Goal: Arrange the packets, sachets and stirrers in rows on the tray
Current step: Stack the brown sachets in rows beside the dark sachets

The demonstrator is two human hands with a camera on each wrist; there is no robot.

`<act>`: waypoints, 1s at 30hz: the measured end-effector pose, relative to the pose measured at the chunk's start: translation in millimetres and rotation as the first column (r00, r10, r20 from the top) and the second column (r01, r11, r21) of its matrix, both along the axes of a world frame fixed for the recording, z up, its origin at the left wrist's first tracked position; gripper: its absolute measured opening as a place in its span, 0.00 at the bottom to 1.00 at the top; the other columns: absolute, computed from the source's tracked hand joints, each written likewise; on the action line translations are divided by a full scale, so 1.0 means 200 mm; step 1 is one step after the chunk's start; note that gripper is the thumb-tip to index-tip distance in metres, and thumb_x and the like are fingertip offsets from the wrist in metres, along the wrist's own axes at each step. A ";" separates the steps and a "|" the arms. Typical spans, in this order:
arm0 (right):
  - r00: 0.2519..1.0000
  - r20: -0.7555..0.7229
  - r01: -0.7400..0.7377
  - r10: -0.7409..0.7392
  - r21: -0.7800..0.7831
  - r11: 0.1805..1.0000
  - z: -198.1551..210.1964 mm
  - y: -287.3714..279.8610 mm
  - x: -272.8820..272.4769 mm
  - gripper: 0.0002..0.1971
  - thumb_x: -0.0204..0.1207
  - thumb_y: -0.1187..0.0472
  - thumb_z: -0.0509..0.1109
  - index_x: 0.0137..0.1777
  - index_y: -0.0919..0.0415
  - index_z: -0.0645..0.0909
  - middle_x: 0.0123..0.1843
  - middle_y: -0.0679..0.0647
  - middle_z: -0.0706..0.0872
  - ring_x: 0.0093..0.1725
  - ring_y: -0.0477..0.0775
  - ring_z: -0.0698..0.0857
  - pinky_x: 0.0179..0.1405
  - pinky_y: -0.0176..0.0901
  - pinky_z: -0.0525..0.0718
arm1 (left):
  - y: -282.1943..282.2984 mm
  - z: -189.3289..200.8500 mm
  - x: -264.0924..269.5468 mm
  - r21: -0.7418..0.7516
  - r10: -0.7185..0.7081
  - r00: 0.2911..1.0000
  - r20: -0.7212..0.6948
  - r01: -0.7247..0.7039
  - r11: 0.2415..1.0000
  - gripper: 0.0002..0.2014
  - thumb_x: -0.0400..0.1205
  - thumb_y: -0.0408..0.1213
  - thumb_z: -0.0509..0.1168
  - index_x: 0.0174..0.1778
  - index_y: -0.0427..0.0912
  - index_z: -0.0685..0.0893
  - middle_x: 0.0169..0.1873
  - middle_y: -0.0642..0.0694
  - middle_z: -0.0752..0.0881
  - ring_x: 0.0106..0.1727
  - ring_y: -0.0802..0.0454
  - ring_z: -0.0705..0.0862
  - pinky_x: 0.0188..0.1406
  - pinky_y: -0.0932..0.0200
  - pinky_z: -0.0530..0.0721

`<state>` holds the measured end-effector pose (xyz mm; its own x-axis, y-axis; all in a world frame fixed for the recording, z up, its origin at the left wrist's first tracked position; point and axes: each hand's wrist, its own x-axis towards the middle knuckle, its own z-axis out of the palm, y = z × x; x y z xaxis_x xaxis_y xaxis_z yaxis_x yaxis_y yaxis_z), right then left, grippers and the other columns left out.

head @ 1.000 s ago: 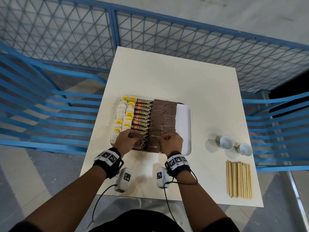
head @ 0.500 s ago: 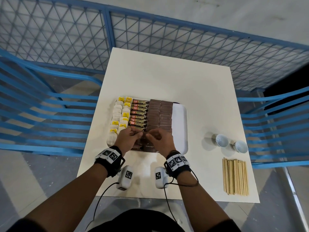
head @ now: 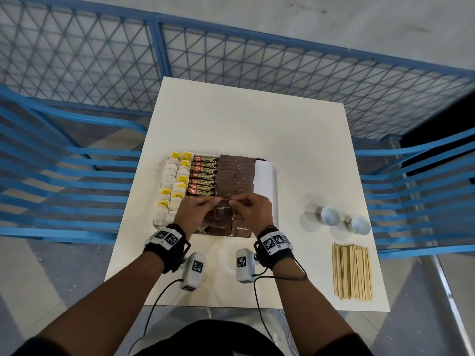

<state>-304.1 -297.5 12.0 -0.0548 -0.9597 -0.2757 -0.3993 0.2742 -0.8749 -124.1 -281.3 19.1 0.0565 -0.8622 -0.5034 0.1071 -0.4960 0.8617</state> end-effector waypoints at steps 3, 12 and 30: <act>0.998 0.057 0.037 -0.037 -0.010 0.999 0.02 -0.02 -0.03 0.06 0.68 0.61 0.85 0.39 0.50 0.91 0.39 0.47 0.93 0.40 0.48 0.92 0.47 0.47 0.91 | -0.02 0.00 -0.03 0.006 -0.003 1.000 -0.015 0.003 1.000 0.08 0.84 0.36 0.71 0.55 0.36 0.91 0.43 0.36 0.93 0.38 0.43 0.92 0.35 0.45 0.94; 0.996 0.054 0.074 -0.072 -0.019 0.997 0.05 -0.08 -0.13 0.04 0.71 0.58 0.82 0.43 0.55 0.90 0.39 0.46 0.92 0.40 0.42 0.90 0.42 0.31 0.86 | -0.03 -0.02 -0.07 0.007 -0.065 0.997 -0.050 0.065 0.998 0.08 0.79 0.25 0.75 0.54 0.30 0.89 0.41 0.32 0.92 0.35 0.44 0.91 0.37 0.50 0.93; 0.958 -0.282 0.003 0.047 0.174 0.985 -0.10 0.01 -0.20 0.11 0.77 0.52 0.76 0.53 0.57 0.90 0.49 0.49 0.92 0.45 0.44 0.83 0.37 0.23 0.71 | 0.00 -0.12 -0.10 0.119 -0.109 0.988 0.106 0.096 0.988 0.03 0.87 0.30 0.67 0.53 0.36 0.86 0.35 0.39 0.91 0.29 0.48 0.88 0.24 0.54 0.88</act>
<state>-344.9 -295.7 -8.7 -0.1343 -0.9015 -0.4114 -0.6322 0.3976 -0.6650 -144.7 -282.2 -5.3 0.0321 -0.8041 -0.5937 -0.0432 -0.5946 0.8029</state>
